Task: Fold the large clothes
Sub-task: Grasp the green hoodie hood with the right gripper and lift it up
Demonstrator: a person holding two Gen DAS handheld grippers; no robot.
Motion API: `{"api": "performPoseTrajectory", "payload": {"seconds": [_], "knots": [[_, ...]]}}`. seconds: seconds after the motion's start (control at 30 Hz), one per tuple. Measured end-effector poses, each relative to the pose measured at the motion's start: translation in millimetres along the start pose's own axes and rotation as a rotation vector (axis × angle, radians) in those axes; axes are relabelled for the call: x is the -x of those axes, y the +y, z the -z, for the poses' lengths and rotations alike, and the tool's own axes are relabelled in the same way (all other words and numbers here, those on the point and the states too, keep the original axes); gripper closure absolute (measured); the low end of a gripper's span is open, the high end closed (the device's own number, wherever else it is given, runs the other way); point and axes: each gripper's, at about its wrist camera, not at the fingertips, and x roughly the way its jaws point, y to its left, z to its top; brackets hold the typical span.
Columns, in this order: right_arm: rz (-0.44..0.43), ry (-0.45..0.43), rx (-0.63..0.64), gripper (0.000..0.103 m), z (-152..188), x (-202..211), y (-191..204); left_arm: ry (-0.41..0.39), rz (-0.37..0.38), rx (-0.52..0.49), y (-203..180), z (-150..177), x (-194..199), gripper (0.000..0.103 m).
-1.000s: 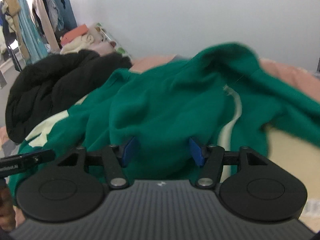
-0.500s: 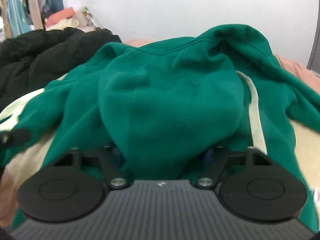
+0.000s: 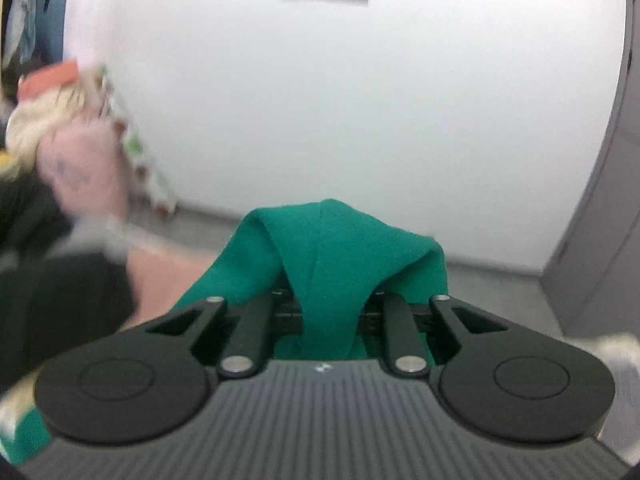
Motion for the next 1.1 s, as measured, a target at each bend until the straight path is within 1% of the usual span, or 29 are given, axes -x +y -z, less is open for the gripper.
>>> {"api": "performPoseTrajectory", "payload": {"seconds": [0.1, 0.2, 0.27, 0.33, 0.4, 0.47, 0.53, 0.57, 0.63, 0.67, 0.7, 0.73, 0.8, 0.9, 1.03, 1.1], "knots": [[0.024, -0.078, 0.023, 0.085, -32, -40, 13, -0.029, 0.035, -0.017, 5, -1, -14, 0.049], [0.036, -0.131, 0.007, 0.084, -39, -85, 19, -0.062, 0.036, -0.033, 9, 1, -32, 0.049], [0.027, -0.134, -0.01, 0.084, -28, -115, 19, -0.08, 0.048, -0.01, 11, 0, -40, 0.049], [0.023, -0.108, -0.002, 0.084, -12, -145, 22, -0.097, 0.055, -0.005, 11, 0, -47, 0.049], [0.02, -0.084, -0.002, 0.083, 6, -170, 19, -0.109, 0.044, -0.006, 15, -1, -53, 0.049], [0.003, -0.05, -0.045, 0.082, 22, -188, 10, -0.127, 0.064, 0.025, 21, 0, -56, 0.049], [0.005, -0.011, -0.112, 0.081, 35, -202, -1, -0.135, 0.074, 0.025, 24, 0, -59, 0.049], [0.0, -0.003, -0.146, 0.078, 40, -203, -6, -0.133, 0.076, 0.023, 25, 0, -61, 0.049], [-0.015, -0.003, -0.164, 0.065, 46, -203, -12, -0.136, 0.088, 0.035, 28, -1, -62, 0.049], [-0.025, -0.009, -0.169, 0.048, 47, -199, -13, -0.137, 0.091, 0.038, 29, -1, -63, 0.049], [-0.038, -0.021, -0.181, 0.035, 47, -193, -16, -0.136, 0.09, 0.037, 29, -3, -66, 0.049], [-0.051, -0.036, -0.185, 0.032, 47, -184, -18, -0.137, 0.09, 0.037, 29, -4, -67, 0.049], [-0.077, -0.048, -0.177, 0.031, 47, -163, -22, -0.137, 0.092, 0.035, 29, -5, -67, 0.049], [-0.103, -0.045, -0.135, 0.031, 48, -127, -27, -0.137, 0.101, 0.045, 31, -2, -56, 0.049], [-0.133, -0.039, -0.135, 0.031, 57, -63, -45, -0.101, 0.086, 0.065, 33, -3, -42, 0.049], [-0.144, -0.03, -0.142, 0.031, 64, -27, -53, -0.101, 0.081, 0.078, 35, -3, -31, 0.049]]}}
